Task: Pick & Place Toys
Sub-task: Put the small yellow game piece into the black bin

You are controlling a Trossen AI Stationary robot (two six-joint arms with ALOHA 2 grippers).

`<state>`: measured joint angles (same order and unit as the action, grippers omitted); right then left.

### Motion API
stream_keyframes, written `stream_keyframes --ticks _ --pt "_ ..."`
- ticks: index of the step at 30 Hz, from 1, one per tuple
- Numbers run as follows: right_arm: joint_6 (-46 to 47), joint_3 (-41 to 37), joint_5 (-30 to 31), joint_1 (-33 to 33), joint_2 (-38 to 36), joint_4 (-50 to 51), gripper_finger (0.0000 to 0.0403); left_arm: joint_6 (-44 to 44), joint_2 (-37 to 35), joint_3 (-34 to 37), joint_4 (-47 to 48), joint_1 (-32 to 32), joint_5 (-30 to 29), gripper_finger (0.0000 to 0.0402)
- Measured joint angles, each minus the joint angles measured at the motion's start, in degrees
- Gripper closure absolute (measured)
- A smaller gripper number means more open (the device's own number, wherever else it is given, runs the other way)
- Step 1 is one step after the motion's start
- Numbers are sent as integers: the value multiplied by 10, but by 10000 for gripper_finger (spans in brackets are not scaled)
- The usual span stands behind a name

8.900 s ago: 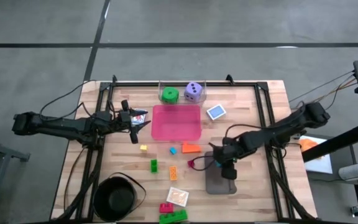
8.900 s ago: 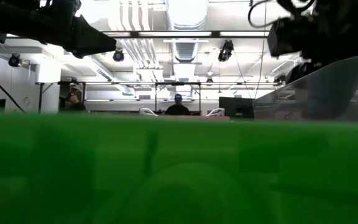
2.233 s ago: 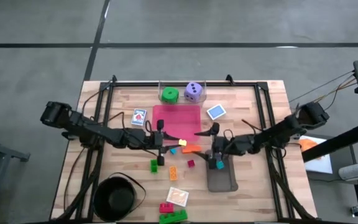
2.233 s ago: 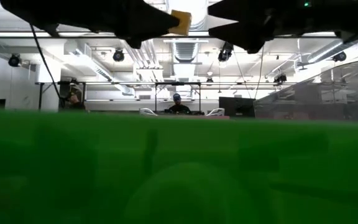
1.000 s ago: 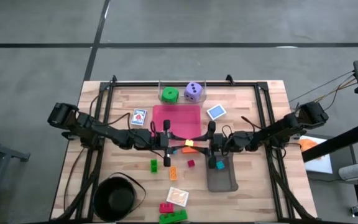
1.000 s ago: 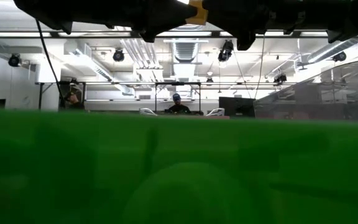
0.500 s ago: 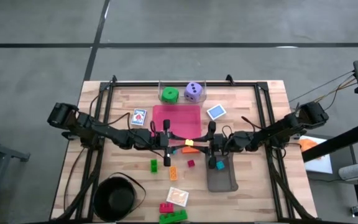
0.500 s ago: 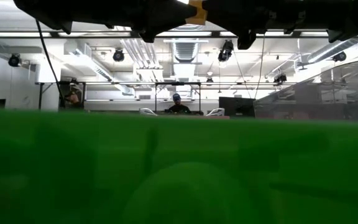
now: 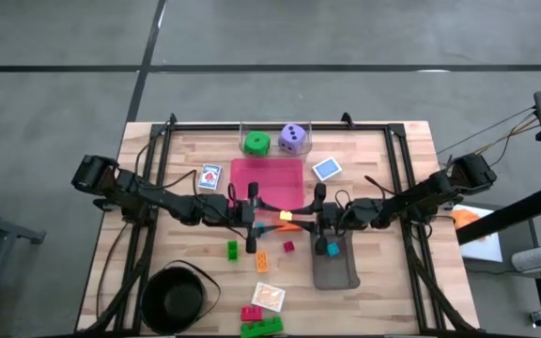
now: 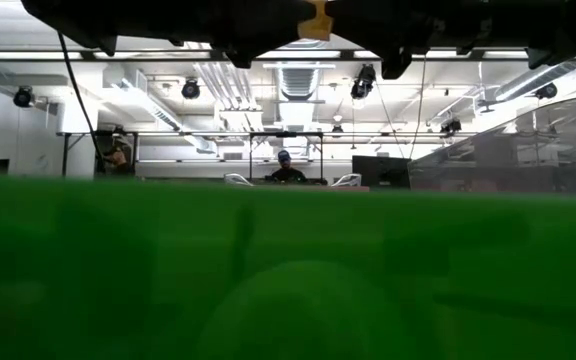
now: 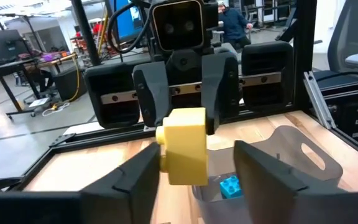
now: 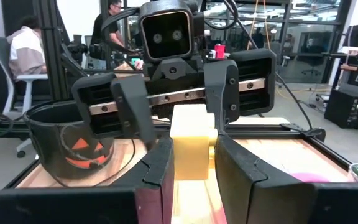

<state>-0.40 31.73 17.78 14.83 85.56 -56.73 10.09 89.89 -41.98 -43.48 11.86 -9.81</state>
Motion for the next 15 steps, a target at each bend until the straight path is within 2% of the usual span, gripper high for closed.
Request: stream_keyframes --ticks 7,15 --pt "-4 0 3 0 -1 22 318 4 -14 1 18 1 4 122" --pt "1 0 -8 5 -4 67 318 1 -79 25 90 2 -1 108"
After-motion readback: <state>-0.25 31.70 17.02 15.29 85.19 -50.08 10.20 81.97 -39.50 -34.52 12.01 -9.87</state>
